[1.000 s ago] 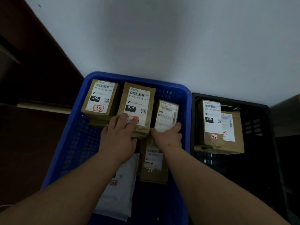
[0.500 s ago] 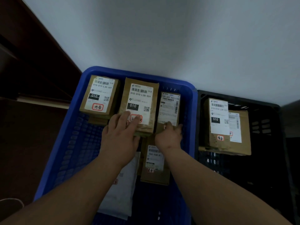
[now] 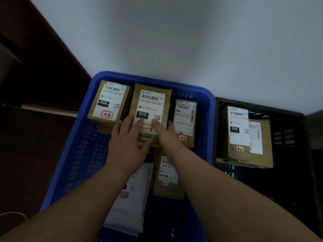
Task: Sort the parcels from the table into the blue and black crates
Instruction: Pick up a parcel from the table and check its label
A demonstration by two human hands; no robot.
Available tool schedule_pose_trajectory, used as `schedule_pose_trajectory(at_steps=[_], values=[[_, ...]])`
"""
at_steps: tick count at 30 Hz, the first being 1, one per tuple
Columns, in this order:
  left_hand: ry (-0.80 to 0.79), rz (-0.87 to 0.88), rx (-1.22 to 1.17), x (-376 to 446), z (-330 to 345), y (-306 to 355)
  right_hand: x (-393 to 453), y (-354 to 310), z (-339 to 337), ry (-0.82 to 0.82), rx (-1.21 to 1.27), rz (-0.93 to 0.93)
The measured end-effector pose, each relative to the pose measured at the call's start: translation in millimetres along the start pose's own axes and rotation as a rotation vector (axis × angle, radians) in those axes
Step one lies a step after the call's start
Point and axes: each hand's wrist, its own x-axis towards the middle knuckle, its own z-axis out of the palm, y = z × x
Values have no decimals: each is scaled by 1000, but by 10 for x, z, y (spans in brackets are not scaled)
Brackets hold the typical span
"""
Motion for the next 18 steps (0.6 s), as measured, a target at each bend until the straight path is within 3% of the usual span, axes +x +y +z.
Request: schedule_pose_trajectory(at_steps=[3,7,18], values=[[3,-57,-170,36,-9,-4,81,-14,17,-34,77,82],[75,-34,-243,102,-80,-32,179,-86,29,-53,76,18],[108,-38,-238,176,-106,-68,273,-123,5,20,-74,-5]])
